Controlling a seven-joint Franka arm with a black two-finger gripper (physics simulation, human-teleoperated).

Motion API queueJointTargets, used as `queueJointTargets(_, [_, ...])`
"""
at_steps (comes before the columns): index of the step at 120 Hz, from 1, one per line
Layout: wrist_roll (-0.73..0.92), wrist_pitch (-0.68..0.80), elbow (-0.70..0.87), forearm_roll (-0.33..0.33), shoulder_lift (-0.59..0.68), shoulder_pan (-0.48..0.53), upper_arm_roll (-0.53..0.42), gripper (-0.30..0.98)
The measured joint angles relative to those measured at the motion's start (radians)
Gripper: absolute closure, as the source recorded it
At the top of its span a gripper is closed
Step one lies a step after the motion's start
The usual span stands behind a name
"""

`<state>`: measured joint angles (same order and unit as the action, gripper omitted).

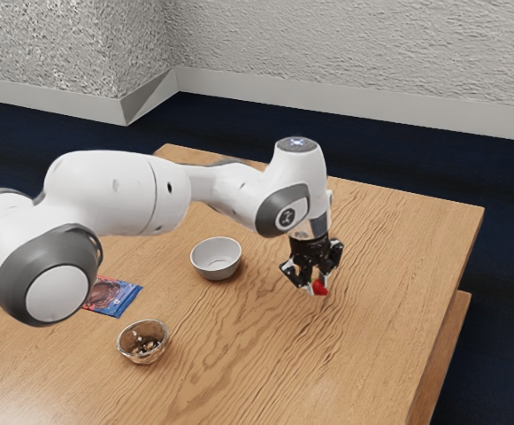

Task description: Take strawberry from the bowl

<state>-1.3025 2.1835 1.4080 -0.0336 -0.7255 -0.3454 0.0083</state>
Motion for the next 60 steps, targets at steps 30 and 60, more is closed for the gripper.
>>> queueJointTargets(30, [0.051, -0.086, 0.018, 0.003, 0.222, 0.011, 0.015, 0.21])
queueJointTargets(60, [0.431, -0.423, 0.021, 0.013, 0.582, 0.319, 0.039, 0.08])
